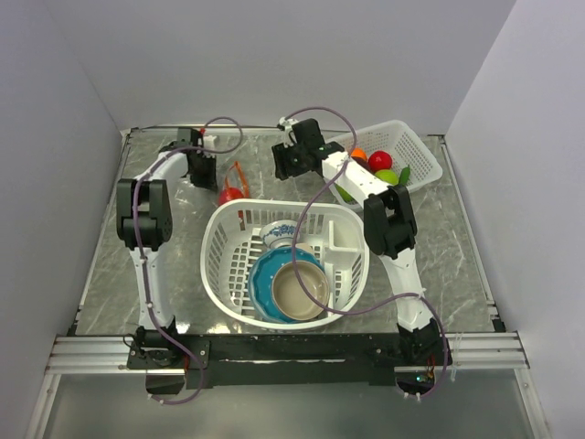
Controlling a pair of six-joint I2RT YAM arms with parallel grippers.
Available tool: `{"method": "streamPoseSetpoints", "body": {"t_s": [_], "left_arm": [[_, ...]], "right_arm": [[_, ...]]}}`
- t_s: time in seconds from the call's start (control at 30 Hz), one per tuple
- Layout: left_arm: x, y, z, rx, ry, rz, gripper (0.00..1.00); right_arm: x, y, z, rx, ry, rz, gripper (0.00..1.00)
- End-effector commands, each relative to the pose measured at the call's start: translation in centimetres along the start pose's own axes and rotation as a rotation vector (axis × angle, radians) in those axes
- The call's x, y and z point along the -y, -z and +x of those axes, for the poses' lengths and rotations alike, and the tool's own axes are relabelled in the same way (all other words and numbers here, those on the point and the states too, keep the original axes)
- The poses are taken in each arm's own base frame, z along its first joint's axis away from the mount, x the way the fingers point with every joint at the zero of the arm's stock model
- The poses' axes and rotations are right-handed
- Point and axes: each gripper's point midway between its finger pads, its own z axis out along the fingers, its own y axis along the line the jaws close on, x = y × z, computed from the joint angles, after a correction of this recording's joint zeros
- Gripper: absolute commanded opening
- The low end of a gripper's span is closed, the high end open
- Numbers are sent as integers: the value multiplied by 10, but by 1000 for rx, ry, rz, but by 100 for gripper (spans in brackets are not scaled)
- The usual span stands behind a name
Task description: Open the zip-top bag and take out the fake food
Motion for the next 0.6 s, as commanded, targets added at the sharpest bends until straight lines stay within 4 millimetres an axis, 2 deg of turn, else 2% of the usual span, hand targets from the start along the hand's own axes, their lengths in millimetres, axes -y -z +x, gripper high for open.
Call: {"method": "streamPoseSetpoints", "body": {"t_s": [0.0,0.03,0.13,0.2,0.27,0.3,0.43,0.57], "left_arm": [[48,-13,2,-20,-79,55,15],[58,-17,5,-29,-100,65,14],[69,-27,14,-59,-133,62,13],[70,-33,20,-85,-140,56,13],[69,-34,15,-80,-151,47,12],[69,-36,13,-78,-153,46,12],[68,-38,8,-70,-153,40,12],[64,-46,4,-71,-155,21,11]], "right_arm": [[-26,4,-10,44,65,-135,61],[-29,5,-10,48,81,-159,58],[-38,6,-8,47,101,-227,55],[-51,7,0,25,123,-302,54],[-57,7,8,7,137,-345,55],[-59,7,10,5,160,-364,57],[-76,11,19,-19,221,-462,73],[-82,14,31,-82,263,-505,79]]}}
